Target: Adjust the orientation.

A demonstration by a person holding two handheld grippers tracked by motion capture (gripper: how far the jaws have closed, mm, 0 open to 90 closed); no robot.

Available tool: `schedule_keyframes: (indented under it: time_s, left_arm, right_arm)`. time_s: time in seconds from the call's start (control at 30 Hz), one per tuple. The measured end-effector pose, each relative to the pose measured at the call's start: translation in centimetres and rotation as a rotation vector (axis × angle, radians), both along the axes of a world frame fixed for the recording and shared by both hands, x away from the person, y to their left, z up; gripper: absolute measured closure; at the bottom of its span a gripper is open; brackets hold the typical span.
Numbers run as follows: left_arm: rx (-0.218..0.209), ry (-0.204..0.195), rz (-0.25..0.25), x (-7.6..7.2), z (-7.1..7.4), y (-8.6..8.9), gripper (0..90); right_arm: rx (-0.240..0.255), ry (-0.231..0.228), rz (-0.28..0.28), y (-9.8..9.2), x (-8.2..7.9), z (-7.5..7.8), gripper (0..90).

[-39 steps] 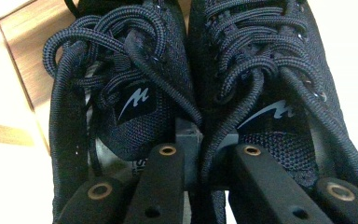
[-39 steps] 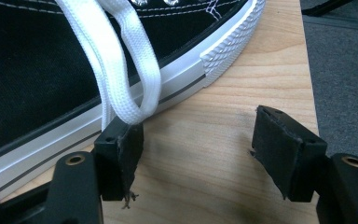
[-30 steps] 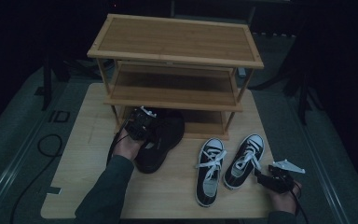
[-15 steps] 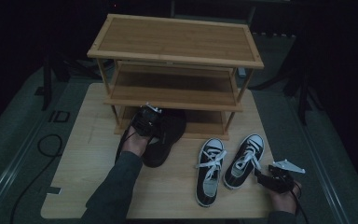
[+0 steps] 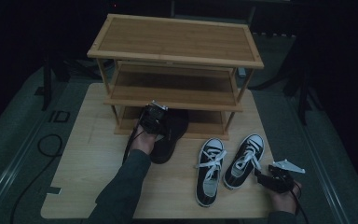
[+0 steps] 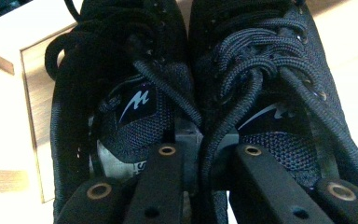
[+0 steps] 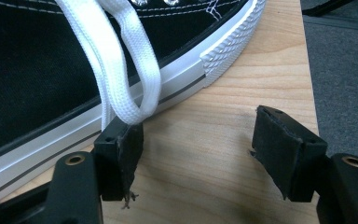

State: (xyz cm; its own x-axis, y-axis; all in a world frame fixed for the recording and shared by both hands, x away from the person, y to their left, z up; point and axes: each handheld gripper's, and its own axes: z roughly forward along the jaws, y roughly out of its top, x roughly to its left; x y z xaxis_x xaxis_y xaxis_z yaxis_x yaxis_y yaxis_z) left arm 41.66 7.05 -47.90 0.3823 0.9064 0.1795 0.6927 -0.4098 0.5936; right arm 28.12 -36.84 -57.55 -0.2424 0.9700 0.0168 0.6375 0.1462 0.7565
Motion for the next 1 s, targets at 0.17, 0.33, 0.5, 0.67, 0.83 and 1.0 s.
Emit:
schedule_keyframes:
  time_s: [0.17,0.33,0.5,0.67,0.83,1.0]
  left_arm:
    - [0.013,-0.013,0.002,0.1,0.0,-0.2,74.1]
    - [0.015,-0.005,-0.053,-0.4,0.3,0.4,54.5]
    - [0.005,-0.037,-0.083,-1.5,1.5,1.0,49.2]
    - [-0.03,-0.072,-0.147,-3.3,3.1,1.8,47.0]
    - [-0.099,-0.077,-0.208,-5.0,4.0,2.8,54.1]
    - [-0.165,-0.063,-0.256,-6.3,4.4,4.0,62.2]
  right_arm:
    - [0.0,0.0,0.001,0.0,0.0,0.0,33.5]
    - [0.0,0.0,0.001,0.0,0.0,0.0,33.5]
    - [0.0,0.0,0.001,0.0,0.0,0.0,33.5]
    - [-0.001,0.0,0.001,0.0,0.0,0.0,33.5]
    - [-0.001,0.0,0.001,0.0,0.0,0.0,33.5]
    - [-0.001,0.0,0.001,0.0,0.0,0.0,33.5]
